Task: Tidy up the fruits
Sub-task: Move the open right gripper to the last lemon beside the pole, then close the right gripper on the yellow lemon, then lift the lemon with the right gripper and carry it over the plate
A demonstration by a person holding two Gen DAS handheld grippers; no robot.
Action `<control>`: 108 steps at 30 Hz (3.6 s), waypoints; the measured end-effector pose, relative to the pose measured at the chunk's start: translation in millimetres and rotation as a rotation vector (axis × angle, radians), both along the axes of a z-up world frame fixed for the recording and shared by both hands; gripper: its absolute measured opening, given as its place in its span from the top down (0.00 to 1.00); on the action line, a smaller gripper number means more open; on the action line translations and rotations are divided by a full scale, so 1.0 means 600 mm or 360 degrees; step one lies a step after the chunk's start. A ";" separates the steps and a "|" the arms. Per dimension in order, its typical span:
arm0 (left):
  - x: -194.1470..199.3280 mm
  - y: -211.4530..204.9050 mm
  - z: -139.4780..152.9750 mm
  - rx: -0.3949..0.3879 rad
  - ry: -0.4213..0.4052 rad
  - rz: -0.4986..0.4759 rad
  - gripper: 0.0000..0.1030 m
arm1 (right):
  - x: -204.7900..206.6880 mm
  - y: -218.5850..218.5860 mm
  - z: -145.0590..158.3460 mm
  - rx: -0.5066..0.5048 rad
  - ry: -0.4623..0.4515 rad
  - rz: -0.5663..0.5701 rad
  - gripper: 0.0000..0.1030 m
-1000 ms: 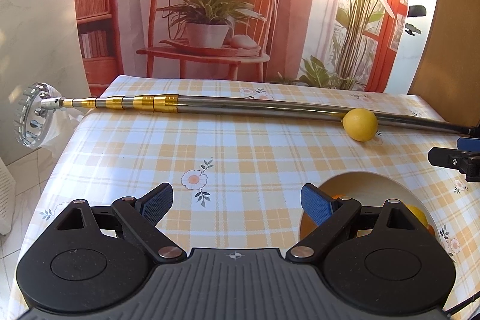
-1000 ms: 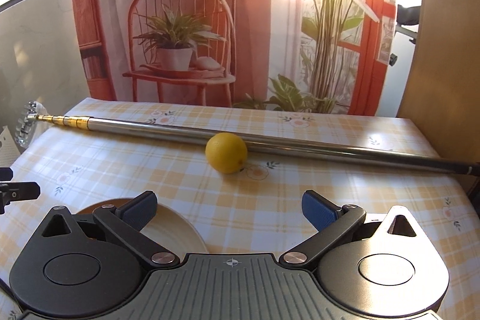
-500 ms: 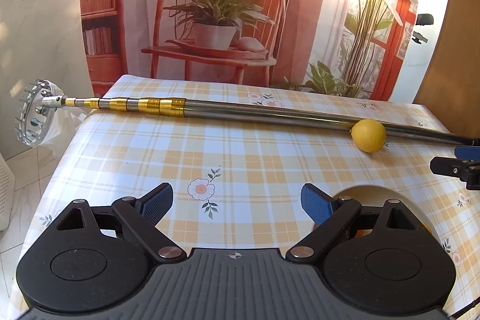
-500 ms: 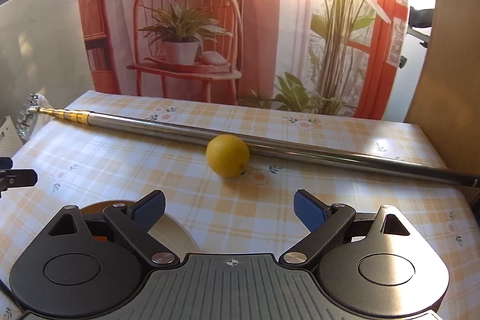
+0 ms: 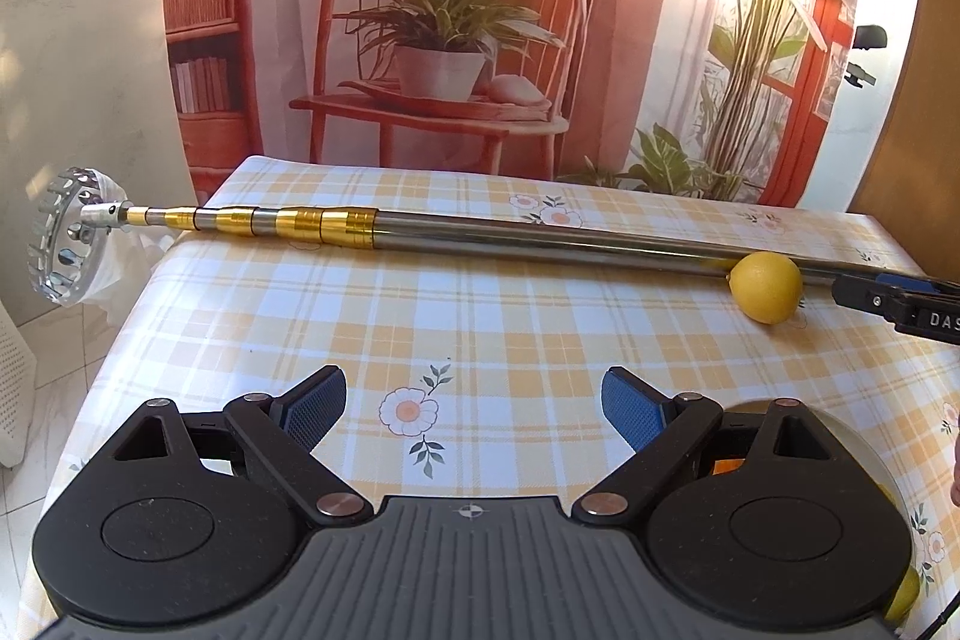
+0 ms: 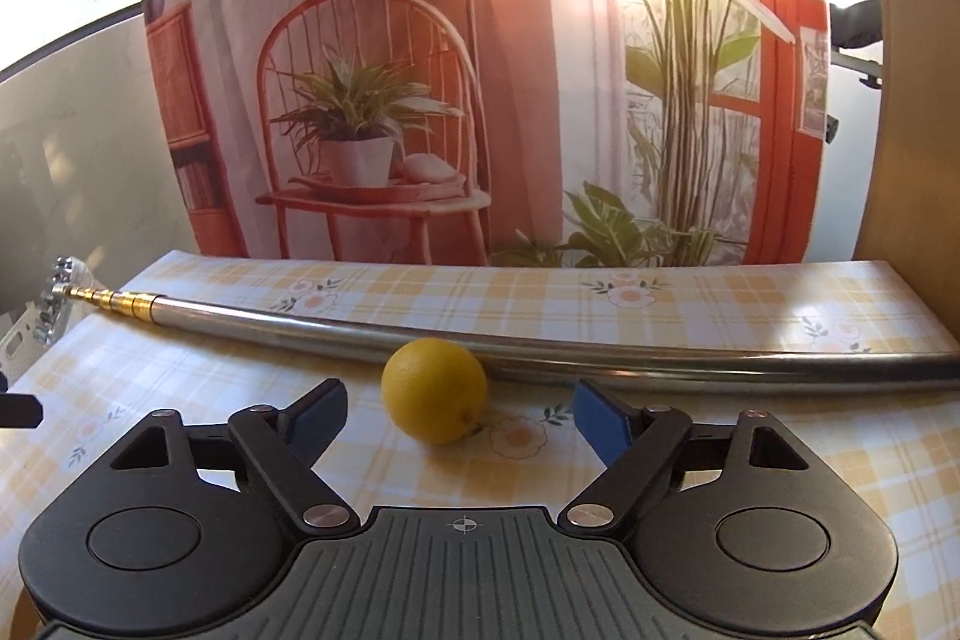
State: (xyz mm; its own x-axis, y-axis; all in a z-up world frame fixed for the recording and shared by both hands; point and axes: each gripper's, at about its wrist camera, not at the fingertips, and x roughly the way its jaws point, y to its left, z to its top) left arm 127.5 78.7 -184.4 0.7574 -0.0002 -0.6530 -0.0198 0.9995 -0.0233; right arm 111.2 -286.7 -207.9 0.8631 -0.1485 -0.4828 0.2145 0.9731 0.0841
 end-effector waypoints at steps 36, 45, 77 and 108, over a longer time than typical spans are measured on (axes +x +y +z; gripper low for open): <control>0.030 -0.006 -0.032 -0.0048 0.0085 0.0002 0.09 | 0.110 -0.005 -0.072 0.0066 0.0087 0.0137 0.49; 0.025 -0.006 -0.034 -0.0080 0.0101 -0.0007 0.09 | 0.093 0.002 -0.074 0.0023 0.0065 0.0153 0.49; 0.012 -0.015 -0.026 -0.0113 0.0110 -0.0049 0.09 | 0.081 0.013 -0.075 -0.0005 0.0051 0.0196 0.50; -0.035 -0.072 0.014 -0.0038 0.0065 -0.0237 0.09 | -0.072 0.108 0.027 -0.0016 0.0006 0.0326 0.50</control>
State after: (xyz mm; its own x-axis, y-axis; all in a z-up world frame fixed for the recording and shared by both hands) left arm 106.3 35.4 -176.1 0.7206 -0.1267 -0.6816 0.1275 0.9906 -0.0494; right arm 68.1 -222.2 -191.4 0.8739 0.0251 -0.4855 0.0123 0.9972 0.0737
